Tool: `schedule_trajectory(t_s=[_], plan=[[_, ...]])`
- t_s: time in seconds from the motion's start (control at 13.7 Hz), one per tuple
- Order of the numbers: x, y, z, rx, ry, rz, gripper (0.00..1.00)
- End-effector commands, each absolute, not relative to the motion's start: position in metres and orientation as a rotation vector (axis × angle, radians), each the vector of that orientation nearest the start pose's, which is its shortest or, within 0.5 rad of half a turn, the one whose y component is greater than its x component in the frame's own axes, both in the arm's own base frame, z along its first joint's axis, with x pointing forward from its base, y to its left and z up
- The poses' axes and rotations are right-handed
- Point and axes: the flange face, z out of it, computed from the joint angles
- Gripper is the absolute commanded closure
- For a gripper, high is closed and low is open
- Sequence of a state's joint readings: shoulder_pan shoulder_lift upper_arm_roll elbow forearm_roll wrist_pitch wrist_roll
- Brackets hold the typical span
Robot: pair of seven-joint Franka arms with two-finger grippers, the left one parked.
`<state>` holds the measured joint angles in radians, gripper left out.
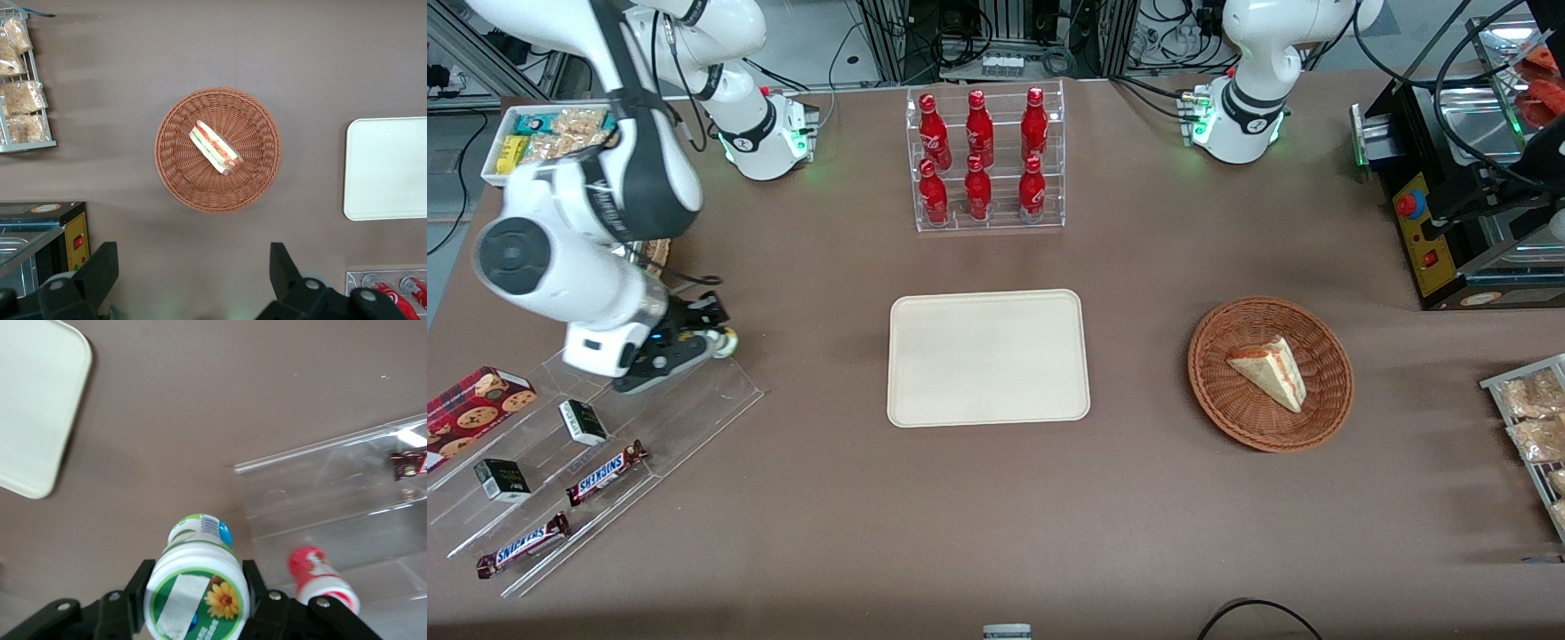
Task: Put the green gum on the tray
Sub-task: 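Lift the gum tub and carry it over the cream tray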
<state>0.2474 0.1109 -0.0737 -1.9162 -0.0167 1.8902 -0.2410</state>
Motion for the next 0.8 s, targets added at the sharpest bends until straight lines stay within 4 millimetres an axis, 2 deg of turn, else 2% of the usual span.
schedule_trajectory(t_s=[0.0,0.44,0.73], plan=[[0.568,0.143,0.414,-3.116,-0.515,0.213,1.0],[0.581,0.244,0.371,-3.116,-0.284,0.181,1.0],[0.579,0.314,0.337,-3.135,-0.159,0.108,1.0]])
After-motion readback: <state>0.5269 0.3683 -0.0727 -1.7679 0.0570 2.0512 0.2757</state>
